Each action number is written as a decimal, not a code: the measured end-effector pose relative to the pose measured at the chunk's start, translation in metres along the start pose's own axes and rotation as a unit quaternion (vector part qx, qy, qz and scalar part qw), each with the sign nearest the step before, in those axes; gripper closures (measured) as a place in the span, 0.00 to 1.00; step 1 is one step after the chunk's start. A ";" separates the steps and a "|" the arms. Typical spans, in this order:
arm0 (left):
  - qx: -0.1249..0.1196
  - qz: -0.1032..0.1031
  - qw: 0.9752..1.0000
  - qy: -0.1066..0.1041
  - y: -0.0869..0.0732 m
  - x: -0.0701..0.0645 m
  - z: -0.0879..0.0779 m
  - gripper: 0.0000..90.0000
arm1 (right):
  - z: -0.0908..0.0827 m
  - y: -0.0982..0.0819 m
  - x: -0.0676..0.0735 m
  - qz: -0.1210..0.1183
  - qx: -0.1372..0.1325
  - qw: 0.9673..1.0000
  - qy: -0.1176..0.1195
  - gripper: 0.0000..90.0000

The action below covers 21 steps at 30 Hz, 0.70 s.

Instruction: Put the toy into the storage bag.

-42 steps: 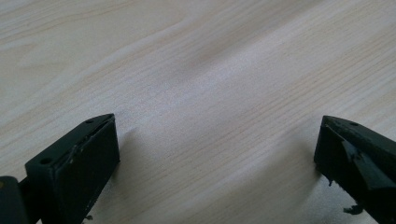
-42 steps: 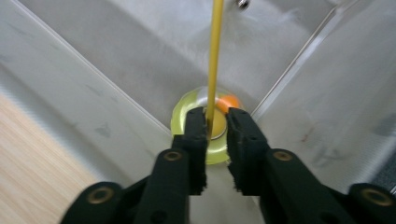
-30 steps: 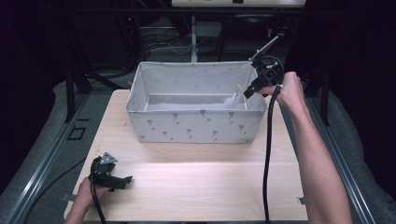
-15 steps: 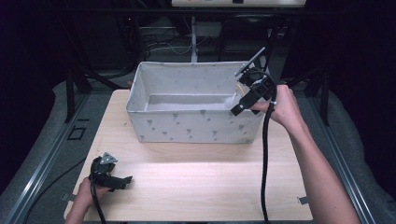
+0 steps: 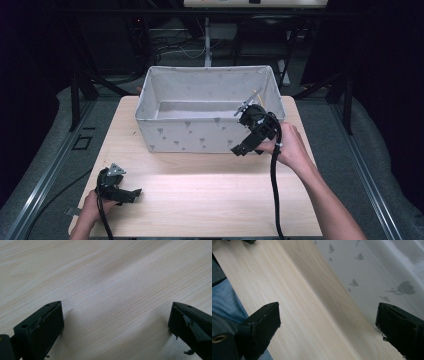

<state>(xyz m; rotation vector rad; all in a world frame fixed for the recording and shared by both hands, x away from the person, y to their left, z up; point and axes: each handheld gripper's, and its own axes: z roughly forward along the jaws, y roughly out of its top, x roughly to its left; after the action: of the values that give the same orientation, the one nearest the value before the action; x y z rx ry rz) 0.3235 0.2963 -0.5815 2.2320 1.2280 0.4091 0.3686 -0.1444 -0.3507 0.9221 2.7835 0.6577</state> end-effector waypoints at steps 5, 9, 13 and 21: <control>-0.001 0.001 1.000 0.000 0.000 0.000 0.000 0.00 | 0.017 -0.013 0.013 -0.007 -0.002 1.000 0.008 0.05; -0.001 0.001 1.000 0.000 0.000 0.000 0.000 0.00 | 0.031 -0.024 0.020 -0.009 -0.010 1.000 0.015 0.04; -0.001 0.001 1.000 0.000 0.000 0.000 0.000 0.00 | 0.049 -0.036 0.027 -0.008 -0.002 1.000 0.024 0.04; -0.002 0.000 1.000 0.000 0.000 0.000 0.000 0.00 | 0.087 -0.057 0.039 -0.021 0.041 0.998 0.033 0.04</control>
<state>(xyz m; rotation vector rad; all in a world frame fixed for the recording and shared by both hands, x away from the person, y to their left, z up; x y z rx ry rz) 0.3234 0.2964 -0.5817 2.2286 1.2263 0.4121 0.3290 -0.1303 -0.4531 0.8703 2.8996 0.5821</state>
